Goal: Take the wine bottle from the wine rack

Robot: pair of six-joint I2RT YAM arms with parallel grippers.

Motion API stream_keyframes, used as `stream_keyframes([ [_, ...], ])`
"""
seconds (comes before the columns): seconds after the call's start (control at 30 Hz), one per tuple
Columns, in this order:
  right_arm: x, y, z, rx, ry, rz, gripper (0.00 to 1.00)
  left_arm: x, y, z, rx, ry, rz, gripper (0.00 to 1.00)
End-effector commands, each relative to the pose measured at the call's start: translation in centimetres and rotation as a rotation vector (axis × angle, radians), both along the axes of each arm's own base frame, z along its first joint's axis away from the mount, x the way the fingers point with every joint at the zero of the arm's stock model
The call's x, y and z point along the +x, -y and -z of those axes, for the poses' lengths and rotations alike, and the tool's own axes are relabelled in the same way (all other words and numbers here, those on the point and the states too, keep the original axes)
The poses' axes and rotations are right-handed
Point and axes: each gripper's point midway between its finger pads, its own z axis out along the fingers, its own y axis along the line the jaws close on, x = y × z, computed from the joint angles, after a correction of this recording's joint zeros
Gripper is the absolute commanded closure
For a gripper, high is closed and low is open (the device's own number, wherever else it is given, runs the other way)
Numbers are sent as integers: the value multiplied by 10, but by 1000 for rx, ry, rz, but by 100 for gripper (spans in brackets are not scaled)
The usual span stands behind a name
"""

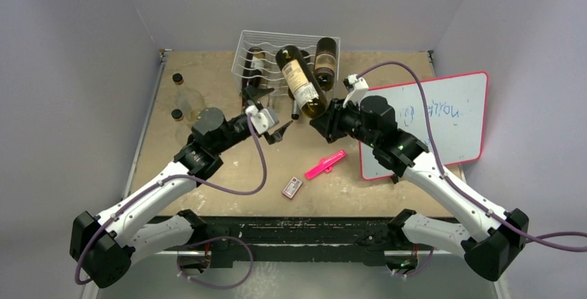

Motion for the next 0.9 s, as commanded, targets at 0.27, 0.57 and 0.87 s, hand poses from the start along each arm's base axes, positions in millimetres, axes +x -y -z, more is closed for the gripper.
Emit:
stream_keyframes([
  [0.27, -24, -14, -18, 53, -14, -139, 100, -41, 10, 27, 198, 40, -17, 0],
  [0.57, -49, -18, 19, -50, -119, -308, 100, -55, 8, 68, 372, 3, 42, 0],
  [0.87, -66, -24, 28, -92, -187, -462, 100, -49, 42, 94, 546, 108, 105, 0],
])
